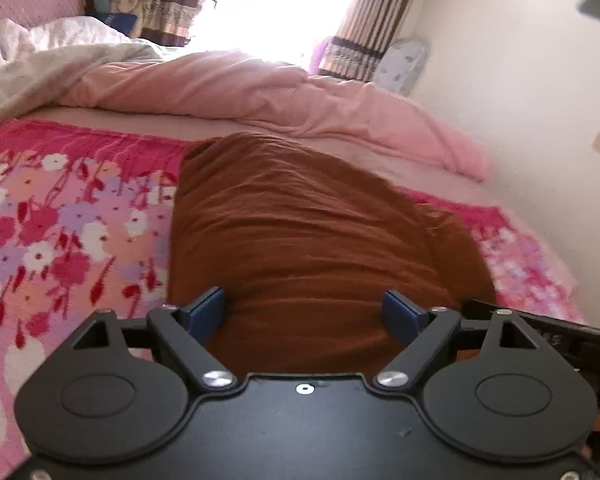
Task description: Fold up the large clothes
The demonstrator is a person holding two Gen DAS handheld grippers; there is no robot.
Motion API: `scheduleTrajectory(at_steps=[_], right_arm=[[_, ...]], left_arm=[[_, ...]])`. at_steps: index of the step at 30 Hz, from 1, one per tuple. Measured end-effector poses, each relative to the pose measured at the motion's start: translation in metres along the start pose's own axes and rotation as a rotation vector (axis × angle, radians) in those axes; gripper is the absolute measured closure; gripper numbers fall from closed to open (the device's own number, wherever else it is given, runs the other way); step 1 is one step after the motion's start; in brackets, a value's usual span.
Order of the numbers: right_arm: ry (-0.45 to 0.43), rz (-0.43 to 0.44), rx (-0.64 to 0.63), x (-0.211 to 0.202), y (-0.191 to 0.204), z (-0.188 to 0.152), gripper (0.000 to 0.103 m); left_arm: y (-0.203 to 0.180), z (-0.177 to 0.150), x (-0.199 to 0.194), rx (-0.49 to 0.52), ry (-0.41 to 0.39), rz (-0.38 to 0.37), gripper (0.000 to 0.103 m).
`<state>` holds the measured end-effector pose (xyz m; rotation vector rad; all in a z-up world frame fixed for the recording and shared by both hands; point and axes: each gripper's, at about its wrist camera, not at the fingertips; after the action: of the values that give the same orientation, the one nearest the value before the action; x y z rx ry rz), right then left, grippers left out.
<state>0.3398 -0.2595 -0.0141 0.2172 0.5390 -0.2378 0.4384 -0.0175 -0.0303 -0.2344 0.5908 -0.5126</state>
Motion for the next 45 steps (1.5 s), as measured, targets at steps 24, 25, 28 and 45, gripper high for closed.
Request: scheduleTrajectory(at_steps=[24, 25, 28, 45], right_arm=[[-0.171, -0.008, -0.055, -0.149, -0.004, -0.046, 0.018], [-0.17, -0.006, -0.064, -0.159, -0.005, -0.054, 0.015], [-0.153, -0.012, -0.088, -0.183, -0.005, -0.079, 0.014], [-0.116, -0.081, -0.089, -0.257, -0.01, -0.164, 0.014]], left_arm=[[-0.066, -0.065, -0.166, 0.026, -0.047, 0.158, 0.008], [-0.068, -0.075, -0.174, 0.026, -0.038, 0.171, 0.008], [-0.077, -0.108, -0.194, 0.012, 0.002, 0.208, 0.007], [-0.118, -0.193, -0.26, 0.059, 0.025, 0.286, 0.007]])
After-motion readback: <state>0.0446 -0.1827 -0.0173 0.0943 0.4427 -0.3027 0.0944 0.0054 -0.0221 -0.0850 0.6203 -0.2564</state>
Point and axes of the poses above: each gripper's, at about its wrist camera, not at the fingertips, and x roughly the way its jaws point, y to its left, z to its top, and after that the axes turned 8 degrees about -z, right-handed
